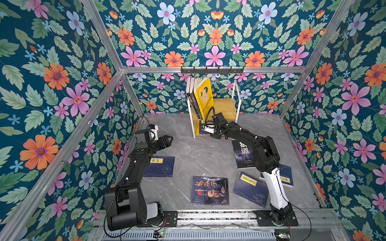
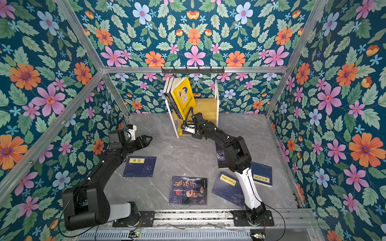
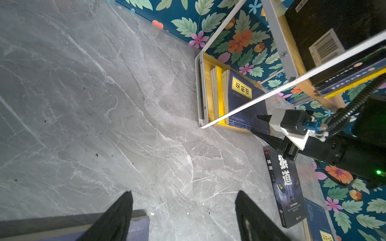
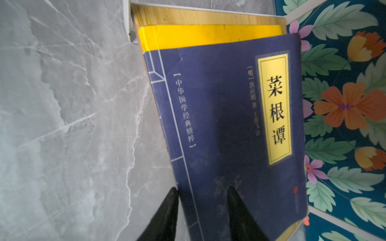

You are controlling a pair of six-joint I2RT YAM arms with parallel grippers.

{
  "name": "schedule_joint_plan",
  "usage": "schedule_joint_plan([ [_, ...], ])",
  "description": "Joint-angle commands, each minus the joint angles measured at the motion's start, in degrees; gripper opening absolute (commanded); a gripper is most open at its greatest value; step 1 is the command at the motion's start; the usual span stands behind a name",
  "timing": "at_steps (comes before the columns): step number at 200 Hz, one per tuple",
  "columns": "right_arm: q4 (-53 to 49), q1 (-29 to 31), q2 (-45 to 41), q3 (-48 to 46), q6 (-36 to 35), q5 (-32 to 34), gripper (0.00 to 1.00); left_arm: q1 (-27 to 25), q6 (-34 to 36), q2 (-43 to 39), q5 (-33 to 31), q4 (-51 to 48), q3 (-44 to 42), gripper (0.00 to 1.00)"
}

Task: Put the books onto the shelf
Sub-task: 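Hold the blue book upright on the shelf with right gripper, then open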

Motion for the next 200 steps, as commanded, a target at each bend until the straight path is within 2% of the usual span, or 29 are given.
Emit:
schedule_joint_plan([
  [1,0.3,0.0,-0.8,-0.7,-0.7,-0.2,0.39,0.0,0.3,-0.4,-0.1,1.0,0.1,0.79],
  [176,1.0,0.0,0.8,1.2,1.6,-0.6,0.34,0.3,0.2,-0.4,-0.3,1.0,-0.1,0.79],
  [200,0.4,0.0,0.2,1.1,1.9,-2.5,0.40,0.4,0.3,-0.4,0.1,0.8,0.2,0.79],
])
